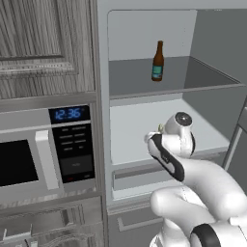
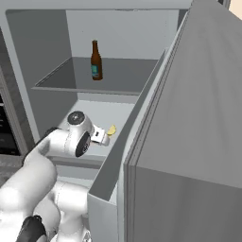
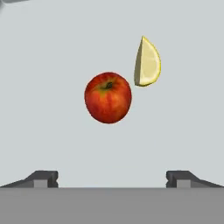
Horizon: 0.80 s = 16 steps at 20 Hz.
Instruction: Place the beer on the top shelf of the fridge to keep it out of children's reach, and place the apple and lemon wedge on lower shelves for easy access.
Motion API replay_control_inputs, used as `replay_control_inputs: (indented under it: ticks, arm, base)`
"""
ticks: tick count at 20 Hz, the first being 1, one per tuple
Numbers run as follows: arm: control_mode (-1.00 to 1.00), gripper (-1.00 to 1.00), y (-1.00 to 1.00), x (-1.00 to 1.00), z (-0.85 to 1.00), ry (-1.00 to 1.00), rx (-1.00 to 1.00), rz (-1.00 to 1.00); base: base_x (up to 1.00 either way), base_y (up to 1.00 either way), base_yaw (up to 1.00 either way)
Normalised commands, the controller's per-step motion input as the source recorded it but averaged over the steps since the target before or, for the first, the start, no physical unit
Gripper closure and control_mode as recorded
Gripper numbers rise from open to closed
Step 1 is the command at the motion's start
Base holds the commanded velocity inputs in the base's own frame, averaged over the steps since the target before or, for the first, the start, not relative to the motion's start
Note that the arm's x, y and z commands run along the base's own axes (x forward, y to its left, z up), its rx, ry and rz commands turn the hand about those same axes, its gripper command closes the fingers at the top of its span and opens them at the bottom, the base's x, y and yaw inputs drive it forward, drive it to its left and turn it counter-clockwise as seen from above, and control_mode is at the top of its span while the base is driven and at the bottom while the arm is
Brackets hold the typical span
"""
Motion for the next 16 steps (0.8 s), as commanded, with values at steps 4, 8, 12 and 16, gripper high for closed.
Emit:
replay_control_inputs:
  ticks: [4,8,12,16]
  arm:
    - [-1.0,-1.0,0.0,-0.88,0.54,0.0,-0.04,0.0]
    - [-1.0,-1.0,0.04,-0.99,0.59,0.0,-0.09,0.0]
    - [-1.0,-1.0,0.05,-0.96,0.73,-0.1,-0.1,0.0]
    - [-1.0,-1.0,0.09,-0.81,0.94,-0.19,-0.06,0.0]
  base:
    - [0.0,0.0,0.0]
    - [0.0,0.0,0.0]
    - [0.0,0.0,0.0]
    - [0.0,0.0,0.0]
